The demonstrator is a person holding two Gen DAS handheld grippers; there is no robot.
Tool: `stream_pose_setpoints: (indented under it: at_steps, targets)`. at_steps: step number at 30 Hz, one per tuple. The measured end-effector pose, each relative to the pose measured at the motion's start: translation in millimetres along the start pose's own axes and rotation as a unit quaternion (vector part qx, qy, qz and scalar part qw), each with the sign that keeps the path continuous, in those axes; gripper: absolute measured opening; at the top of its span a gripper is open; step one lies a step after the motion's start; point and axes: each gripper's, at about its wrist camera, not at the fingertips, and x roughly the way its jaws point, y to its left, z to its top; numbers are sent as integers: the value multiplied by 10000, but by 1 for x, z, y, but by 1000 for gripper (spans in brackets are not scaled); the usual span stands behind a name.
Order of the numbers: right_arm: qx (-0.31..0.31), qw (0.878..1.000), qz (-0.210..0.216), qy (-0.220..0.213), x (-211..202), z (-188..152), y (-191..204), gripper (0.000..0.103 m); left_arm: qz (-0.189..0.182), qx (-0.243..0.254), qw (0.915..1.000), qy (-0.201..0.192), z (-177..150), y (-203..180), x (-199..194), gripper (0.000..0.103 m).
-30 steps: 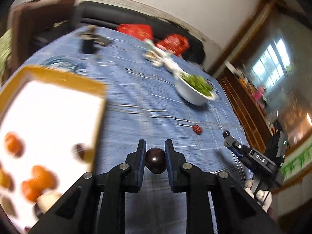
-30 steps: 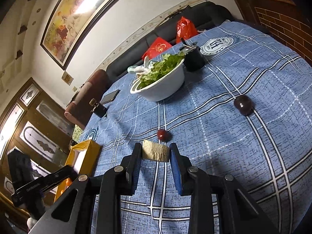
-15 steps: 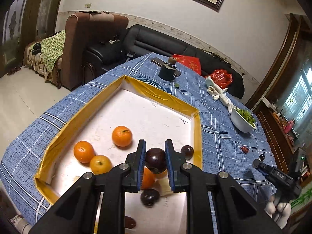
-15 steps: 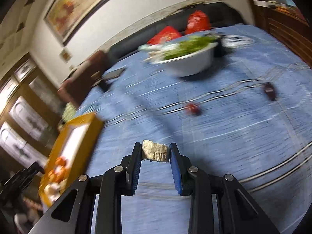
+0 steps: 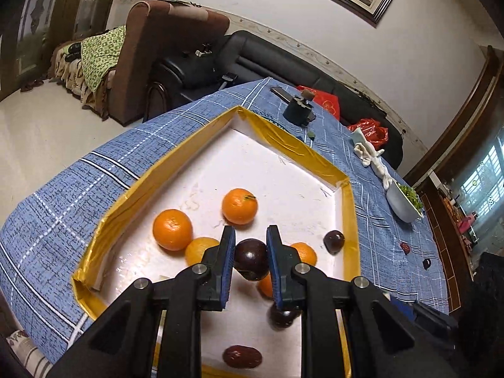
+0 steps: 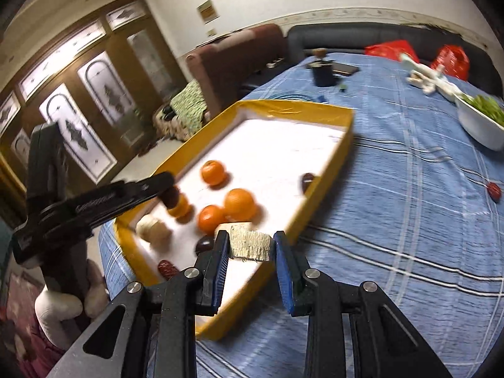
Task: Organize fruits
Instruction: 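Carry the yam piece and plum to the tray and release both, then move both tools back toward the last fruit on the table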
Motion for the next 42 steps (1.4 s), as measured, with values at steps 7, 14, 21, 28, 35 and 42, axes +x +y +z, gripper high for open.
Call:
stream_pose_setpoints:
  at_steps: [7,14,21,28,35,42]
  targets:
    - [-673,9976,-95,153,18,-9,43,32,194,228,9995,113,-3,-3,9,22]
    - [-1121,9928,-202,361,36,-23,64,32,520,414,9977,-134,-3,-10,-5,65]
    - [-1188,9920,-183,394,35,-27,70,33,1110,658,9901,-544,1,-20,-26,80]
    - [-1172,9926,-194,238,22,-27,71,45,1229,850,9866,-652,-1,-31,-36,80]
    - [-1048,9942,-219,79,5,-26,65,49,1286,1045,9834,-740,-6,-44,-45,80]
    - [-803,9964,-276,-84,-13,-27,49,52,1355,1306,9788,-811,-14,-62,-51,81]
